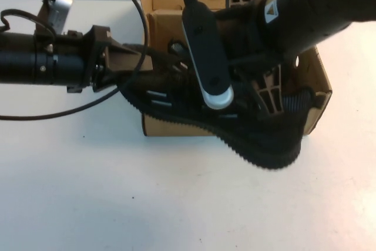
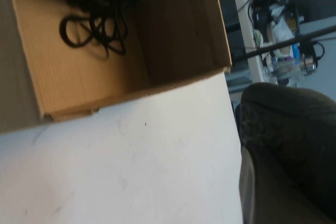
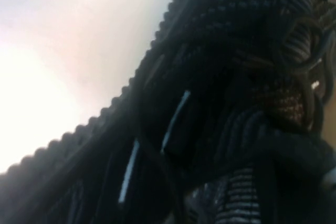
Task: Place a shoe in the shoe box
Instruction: Hand over the shoe
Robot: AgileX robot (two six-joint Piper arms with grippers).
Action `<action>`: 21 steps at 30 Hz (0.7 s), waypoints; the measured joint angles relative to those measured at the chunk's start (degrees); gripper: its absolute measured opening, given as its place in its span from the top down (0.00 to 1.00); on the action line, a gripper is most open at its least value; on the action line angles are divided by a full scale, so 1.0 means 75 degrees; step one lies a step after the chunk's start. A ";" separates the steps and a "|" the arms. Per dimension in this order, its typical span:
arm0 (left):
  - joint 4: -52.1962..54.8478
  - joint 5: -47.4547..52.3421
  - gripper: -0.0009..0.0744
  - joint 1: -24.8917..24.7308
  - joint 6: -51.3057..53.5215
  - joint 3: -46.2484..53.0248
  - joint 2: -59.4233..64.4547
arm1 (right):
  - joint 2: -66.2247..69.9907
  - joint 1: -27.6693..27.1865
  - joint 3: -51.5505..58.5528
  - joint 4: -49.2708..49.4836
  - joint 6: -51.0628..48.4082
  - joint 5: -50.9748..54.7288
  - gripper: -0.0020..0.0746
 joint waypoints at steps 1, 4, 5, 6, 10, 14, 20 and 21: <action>-0.0147 -0.0127 0.81 0.0000 0.0134 0.0000 0.0013 | 0.0062 0.0000 0.0000 -0.0171 0.0045 -0.0197 0.96; -0.0668 -0.0521 0.81 0.0000 0.0481 0.0000 0.0013 | 0.0225 -0.0046 0.0000 -0.0633 0.0159 -0.0824 0.96; -0.0823 -0.0637 0.81 0.0000 0.0574 0.0000 0.0013 | 0.0266 -0.0074 0.0000 -0.0771 0.0177 -0.1064 0.96; -0.0984 -0.0775 0.81 0.0000 0.0667 0.0000 0.0030 | 0.0331 -0.0126 0.0000 -0.0887 0.0177 -0.1302 0.96; -0.1297 -0.1192 0.81 -0.0069 0.0827 -0.0192 0.0193 | 0.0548 -0.0265 0.0000 -0.1205 0.0177 -0.2090 0.96; -0.1426 -0.1324 0.81 -0.0312 0.0875 -0.0838 0.0809 | 0.0728 -0.0507 0.0000 -0.1478 0.0177 -0.2582 0.96; -0.1623 -0.1489 0.82 -0.0738 0.0857 -0.2075 0.1895 | 0.1004 -0.1075 0.0000 -0.1823 0.0177 -0.3528 0.96; -0.1644 -0.1519 0.82 -0.0775 0.0835 -0.2252 0.2010 | 0.1045 -0.1168 0.0000 -0.1823 0.0177 -0.3701 0.96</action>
